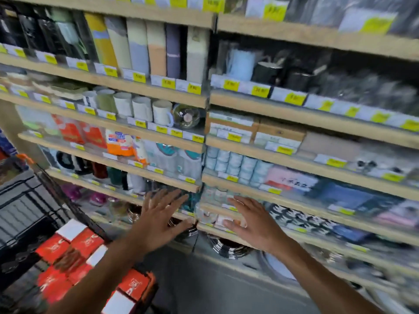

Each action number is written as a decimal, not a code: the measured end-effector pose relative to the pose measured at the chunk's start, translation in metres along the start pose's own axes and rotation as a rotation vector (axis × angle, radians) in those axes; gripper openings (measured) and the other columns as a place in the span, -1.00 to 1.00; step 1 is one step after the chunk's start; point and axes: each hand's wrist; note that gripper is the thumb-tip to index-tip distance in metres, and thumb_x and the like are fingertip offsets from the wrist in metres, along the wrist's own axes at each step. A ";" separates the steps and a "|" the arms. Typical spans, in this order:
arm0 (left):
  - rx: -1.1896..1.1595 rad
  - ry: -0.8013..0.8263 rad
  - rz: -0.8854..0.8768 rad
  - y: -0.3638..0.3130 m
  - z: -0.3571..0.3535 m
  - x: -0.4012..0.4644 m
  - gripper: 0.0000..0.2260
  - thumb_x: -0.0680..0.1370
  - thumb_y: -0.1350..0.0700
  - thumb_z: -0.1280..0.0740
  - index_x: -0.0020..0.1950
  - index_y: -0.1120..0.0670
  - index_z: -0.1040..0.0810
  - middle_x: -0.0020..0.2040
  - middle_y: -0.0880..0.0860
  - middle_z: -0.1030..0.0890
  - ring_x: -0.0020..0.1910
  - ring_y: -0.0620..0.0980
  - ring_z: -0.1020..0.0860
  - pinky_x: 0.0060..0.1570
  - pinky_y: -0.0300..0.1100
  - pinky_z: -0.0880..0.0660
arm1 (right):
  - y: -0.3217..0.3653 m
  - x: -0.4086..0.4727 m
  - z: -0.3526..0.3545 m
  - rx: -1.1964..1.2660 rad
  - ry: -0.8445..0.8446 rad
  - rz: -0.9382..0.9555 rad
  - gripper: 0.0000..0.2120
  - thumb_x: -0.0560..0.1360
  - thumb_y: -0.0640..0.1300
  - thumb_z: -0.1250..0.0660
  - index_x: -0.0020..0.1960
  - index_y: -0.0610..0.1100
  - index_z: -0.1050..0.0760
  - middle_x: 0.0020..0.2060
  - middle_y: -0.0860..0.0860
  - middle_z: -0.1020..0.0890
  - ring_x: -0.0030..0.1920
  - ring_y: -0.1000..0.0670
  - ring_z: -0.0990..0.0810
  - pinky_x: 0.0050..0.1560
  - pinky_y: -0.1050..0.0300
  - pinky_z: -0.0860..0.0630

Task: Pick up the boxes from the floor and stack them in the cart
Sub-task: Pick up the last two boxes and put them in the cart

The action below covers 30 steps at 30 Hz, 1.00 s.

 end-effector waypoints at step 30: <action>0.009 0.493 -1.028 -0.579 -0.253 0.167 -0.11 0.30 -0.62 0.29 0.58 -0.31 0.03 0.54 -0.31 0.09 0.54 -0.19 0.24 0.54 0.04 0.29 | -0.357 -0.447 0.064 0.075 -0.453 -1.040 -0.19 0.46 0.55 -0.04 0.56 0.12 -0.25 0.52 0.04 -0.36 0.52 -0.08 -0.29 0.51 -0.06 -0.22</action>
Point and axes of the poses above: each hand's wrist, its own x-axis towards the middle knuckle, its own z-axis out of the back of the hand, y = z × x
